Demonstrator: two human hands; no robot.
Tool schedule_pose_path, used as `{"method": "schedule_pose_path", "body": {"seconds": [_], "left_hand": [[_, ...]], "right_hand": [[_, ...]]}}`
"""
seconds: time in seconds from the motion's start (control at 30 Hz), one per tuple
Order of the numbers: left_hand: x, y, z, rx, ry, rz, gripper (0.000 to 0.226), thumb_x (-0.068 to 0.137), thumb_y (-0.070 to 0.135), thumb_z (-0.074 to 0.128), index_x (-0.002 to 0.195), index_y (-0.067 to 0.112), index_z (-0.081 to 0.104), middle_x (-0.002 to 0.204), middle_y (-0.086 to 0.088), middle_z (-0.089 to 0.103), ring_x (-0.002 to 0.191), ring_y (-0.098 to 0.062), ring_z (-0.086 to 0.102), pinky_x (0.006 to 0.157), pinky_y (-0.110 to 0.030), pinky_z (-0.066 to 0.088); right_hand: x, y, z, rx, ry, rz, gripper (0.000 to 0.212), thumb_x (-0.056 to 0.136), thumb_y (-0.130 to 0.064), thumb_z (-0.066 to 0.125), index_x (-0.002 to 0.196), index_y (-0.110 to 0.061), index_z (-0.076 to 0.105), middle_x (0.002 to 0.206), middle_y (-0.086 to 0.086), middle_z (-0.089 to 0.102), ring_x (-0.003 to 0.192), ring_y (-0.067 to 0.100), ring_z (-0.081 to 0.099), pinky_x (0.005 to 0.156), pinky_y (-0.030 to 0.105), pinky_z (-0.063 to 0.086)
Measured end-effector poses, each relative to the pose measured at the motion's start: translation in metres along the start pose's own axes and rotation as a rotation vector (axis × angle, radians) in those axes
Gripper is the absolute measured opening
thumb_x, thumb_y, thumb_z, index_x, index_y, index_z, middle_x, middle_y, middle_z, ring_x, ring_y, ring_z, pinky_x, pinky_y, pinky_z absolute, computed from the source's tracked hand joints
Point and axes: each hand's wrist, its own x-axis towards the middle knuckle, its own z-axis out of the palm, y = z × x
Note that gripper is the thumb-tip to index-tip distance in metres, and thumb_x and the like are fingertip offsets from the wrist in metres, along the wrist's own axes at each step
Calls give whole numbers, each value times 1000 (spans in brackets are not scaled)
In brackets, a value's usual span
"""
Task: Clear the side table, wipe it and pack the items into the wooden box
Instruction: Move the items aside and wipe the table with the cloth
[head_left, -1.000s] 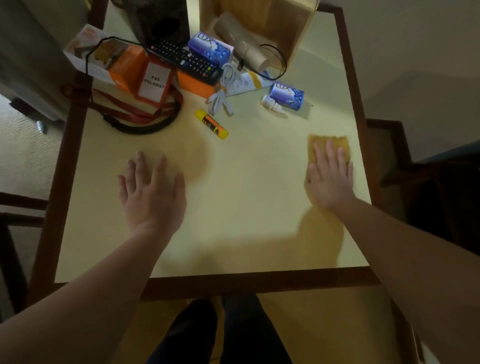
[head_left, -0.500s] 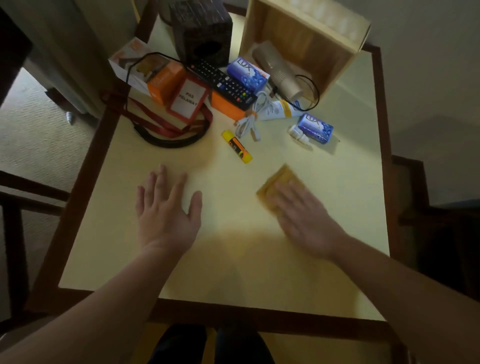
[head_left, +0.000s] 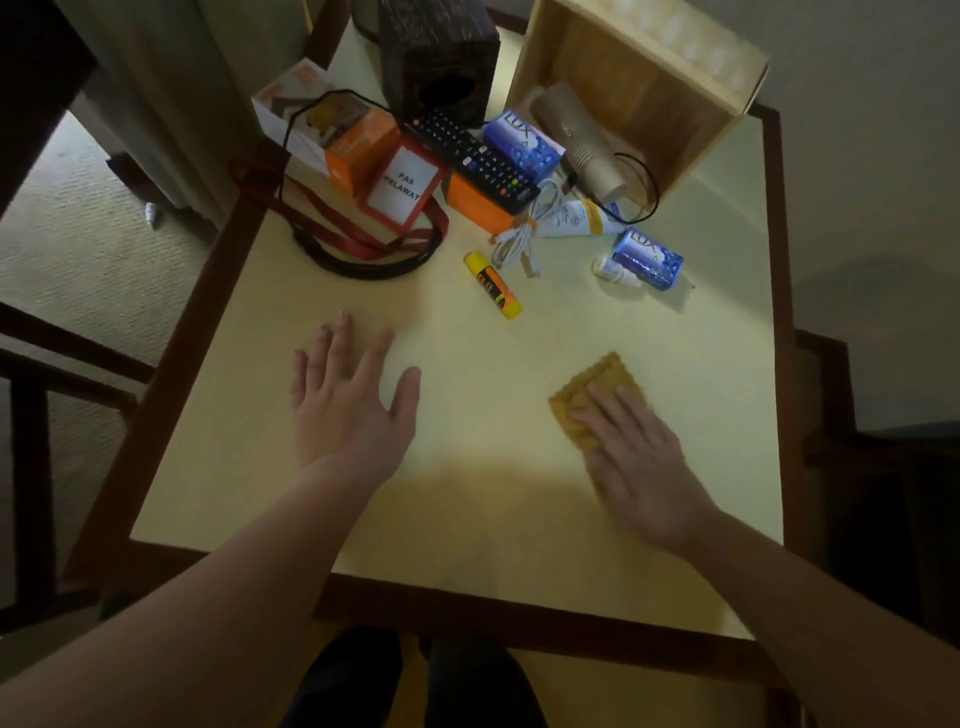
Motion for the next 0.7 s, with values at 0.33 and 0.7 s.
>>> {"method": "schedule_pose_path", "body": {"seconds": [0.33, 0.7], "left_hand": [[-1, -1, 6, 13, 68, 23, 57, 104, 63, 40, 154, 37, 43, 174, -5, 18, 161, -26, 10, 131, -49, 8], [-6, 1, 0, -28, 50, 18, 59, 104, 64, 40, 156, 36, 43, 174, -1, 17, 162, -21, 6, 131, -48, 5]], "right_hand": [[74, -19, -4, 71, 157, 454, 60, 108, -43, 21, 164, -39, 0, 174, -10, -10, 159, 19, -10, 128, 48, 1], [-27, -51, 29, -102, -18, -469, 54, 108, -46, 40, 160, -48, 26, 172, -17, 9, 160, 15, 4, 128, 43, 6]]}}
